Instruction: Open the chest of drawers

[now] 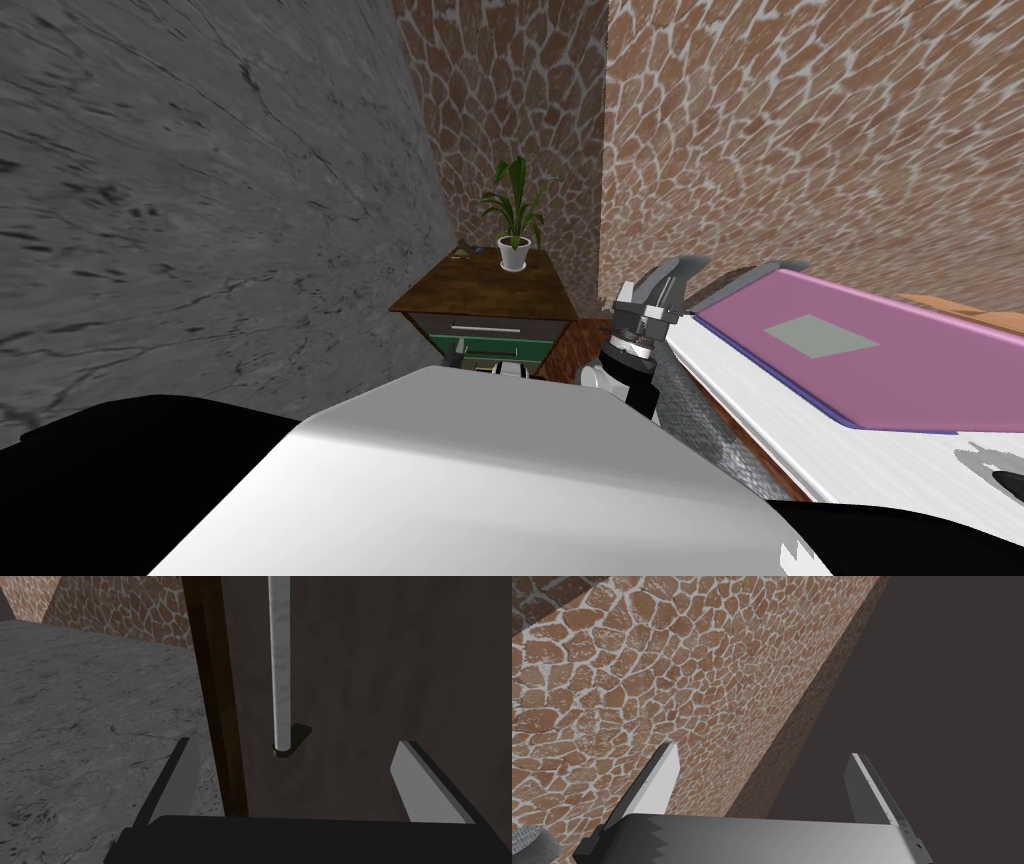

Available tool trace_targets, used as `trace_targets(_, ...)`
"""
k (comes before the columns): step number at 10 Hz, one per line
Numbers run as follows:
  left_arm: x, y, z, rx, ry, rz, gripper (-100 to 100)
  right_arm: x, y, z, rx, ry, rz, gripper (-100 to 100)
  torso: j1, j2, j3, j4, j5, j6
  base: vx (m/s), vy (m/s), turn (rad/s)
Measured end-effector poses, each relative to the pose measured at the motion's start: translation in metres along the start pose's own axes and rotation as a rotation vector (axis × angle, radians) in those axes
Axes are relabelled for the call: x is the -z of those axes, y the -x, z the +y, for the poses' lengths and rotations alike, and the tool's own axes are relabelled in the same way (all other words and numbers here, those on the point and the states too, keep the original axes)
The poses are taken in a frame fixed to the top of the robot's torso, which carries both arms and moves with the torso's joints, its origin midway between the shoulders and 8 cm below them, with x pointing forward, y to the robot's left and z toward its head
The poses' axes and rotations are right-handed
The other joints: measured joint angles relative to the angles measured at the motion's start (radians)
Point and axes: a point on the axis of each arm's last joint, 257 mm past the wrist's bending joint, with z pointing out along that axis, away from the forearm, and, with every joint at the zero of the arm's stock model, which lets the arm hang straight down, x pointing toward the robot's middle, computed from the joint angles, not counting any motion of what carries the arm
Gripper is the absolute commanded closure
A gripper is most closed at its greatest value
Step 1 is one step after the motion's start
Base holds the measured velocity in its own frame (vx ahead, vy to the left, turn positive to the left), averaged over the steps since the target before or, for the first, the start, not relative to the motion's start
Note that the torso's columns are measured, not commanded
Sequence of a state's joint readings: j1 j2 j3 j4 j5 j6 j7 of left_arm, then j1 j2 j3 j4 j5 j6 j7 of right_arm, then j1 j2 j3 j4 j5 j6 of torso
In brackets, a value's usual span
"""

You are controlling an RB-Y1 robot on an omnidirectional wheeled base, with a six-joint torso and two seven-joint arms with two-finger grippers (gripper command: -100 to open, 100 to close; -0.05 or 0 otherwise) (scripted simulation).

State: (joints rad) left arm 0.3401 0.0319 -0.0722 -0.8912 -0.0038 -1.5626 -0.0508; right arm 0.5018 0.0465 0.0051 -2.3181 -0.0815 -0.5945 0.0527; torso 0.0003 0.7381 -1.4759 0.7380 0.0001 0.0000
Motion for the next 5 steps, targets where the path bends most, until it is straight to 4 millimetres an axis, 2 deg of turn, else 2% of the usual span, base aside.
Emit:
trace_targets(3, -0.002, 0.017, 0.003, -0.04, 0.01, 0.058, -100, 0.0, 0.0, 0.0, 0.0, 0.0, 0.0, 0, 0.0, 0.0, 0.0, 0.0, 0.0, 0.0, -0.009, -0.001, 0.028)
trace_targets(5, -0.01, 0.02, 0.01, -0.061, 0.024, 0.096, -100, 0.0, 0.0, 0.0, 0.0, 0.0, 0.0, 0, -0.001, 0.0, 0.0, 0.0, 0.0, 0.0, -0.023, -0.006, 0.058)
